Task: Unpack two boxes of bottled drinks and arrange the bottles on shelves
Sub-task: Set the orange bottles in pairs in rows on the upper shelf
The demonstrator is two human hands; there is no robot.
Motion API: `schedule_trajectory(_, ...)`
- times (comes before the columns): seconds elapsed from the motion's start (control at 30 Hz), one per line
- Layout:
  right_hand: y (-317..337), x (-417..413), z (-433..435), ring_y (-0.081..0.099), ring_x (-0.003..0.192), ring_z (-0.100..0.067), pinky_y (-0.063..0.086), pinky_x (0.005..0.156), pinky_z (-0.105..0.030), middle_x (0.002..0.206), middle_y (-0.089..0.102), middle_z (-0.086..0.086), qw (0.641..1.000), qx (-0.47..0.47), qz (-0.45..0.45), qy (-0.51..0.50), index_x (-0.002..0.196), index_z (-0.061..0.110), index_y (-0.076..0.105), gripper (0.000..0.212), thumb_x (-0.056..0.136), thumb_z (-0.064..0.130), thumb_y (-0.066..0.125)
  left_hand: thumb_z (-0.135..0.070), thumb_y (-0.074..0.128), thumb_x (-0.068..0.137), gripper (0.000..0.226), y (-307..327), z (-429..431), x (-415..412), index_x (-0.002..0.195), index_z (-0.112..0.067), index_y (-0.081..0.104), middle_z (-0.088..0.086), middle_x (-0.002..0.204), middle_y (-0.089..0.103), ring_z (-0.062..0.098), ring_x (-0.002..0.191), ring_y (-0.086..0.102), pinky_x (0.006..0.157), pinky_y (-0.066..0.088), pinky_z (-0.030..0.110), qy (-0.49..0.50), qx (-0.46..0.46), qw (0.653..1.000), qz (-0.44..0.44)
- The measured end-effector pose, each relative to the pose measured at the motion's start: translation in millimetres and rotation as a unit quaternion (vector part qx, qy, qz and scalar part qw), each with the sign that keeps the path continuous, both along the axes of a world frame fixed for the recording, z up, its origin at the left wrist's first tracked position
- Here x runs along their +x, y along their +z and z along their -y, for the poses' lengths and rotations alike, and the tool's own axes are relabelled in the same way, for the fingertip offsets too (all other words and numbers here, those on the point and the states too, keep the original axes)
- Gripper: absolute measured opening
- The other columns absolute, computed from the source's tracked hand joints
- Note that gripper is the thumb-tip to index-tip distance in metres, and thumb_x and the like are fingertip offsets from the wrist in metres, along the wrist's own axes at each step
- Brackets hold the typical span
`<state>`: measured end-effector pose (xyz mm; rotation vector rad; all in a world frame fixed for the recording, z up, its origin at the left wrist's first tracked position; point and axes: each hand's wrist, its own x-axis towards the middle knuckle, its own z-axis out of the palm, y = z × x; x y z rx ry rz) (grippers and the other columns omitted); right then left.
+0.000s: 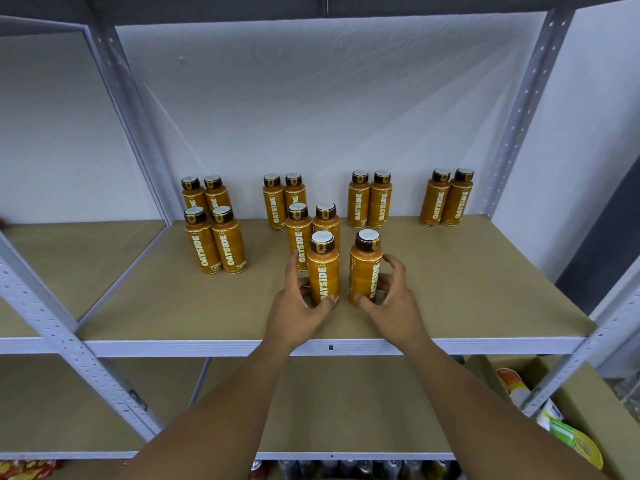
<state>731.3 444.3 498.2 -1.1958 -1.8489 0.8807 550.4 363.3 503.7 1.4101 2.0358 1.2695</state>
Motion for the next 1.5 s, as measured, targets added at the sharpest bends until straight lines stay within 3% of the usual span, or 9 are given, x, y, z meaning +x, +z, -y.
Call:
schedule_trajectory(0.27,3,-2,1,0.059,0.123,-0.019,0.051,0.095,-0.030,0.146,0.055,-0.003,1.000,0.005,0.000,-0.007,0.154,0.036,0.021,0.098,0.080,0.044,0.084,-0.050,0.082,0.082,0.112,1,0,0,0.158,-0.046,0.000,-0.004,0.148,0.055,0.017,0.127,0.059,0.103,0.052,0.037,0.000,0.007,1.000,0.011)
schedule_trajectory(0.4,2,0,1,0.058,0.122,-0.015,0.049,0.095,-0.025,0.145,0.056,-0.003,1.000,0.004,-0.012,0.002,0.153,0.036,0.020,0.095,0.083,0.037,0.083,-0.050,0.084,0.079,0.114,1,0,0,0.158,-0.047,0.002,-0.003,0.147,0.058,0.017,0.125,0.061,0.105,0.053,0.041,-0.001,0.010,1.000,0.020)
schedule_trajectory(0.77,3,-1,0,0.062,0.102,-0.010,0.052,0.086,-0.023,0.136,0.061,-0.002,1.000,0.012,-0.001,0.001,0.153,0.032,0.024,0.099,0.078,0.043,0.086,-0.051,0.084,0.079,0.113,1,0,1,0.159,-0.046,0.005,-0.004,0.146,0.059,0.015,0.122,0.064,0.103,0.054,0.038,0.001,0.011,1.000,0.011)
schedule_trajectory(1.2,5,0,2,0.062,0.107,-0.012,0.054,0.089,-0.027,0.136,0.060,-0.002,1.000,0.009,-0.002,0.006,0.155,0.035,0.021,0.099,0.079,0.046,0.084,-0.049,0.084,0.080,0.112,1,-1,1,0.160,-0.044,0.005,-0.002,0.146,0.059,0.016,0.122,0.063,0.102,0.053,0.036,-0.006,0.010,1.000,0.017)
schedule_trajectory(1.33,8,1,3,0.062,0.109,-0.014,0.054,0.090,-0.028,0.136,0.059,-0.003,0.999,-0.009,-0.031,0.018,0.154,0.036,0.022,0.098,0.079,0.048,0.084,-0.043,0.085,0.081,0.112,5,0,0,0.160,-0.041,0.007,-0.002,0.149,0.055,0.009,0.117,0.059,0.099,0.052,0.031,-0.021,0.008,0.999,0.035)
schedule_trajectory(1.5,23,3,0,0.058,0.118,-0.016,0.055,0.096,-0.036,0.144,0.054,-0.001,0.998,-0.004,-0.046,0.037,0.152,0.039,0.025,0.094,0.079,0.049,0.083,-0.044,0.083,0.083,0.107,31,2,-6,0.159,-0.048,0.008,-0.005,0.158,0.044,0.017,0.132,0.054,0.106,0.052,0.045,-0.052,0.035,0.998,0.025)
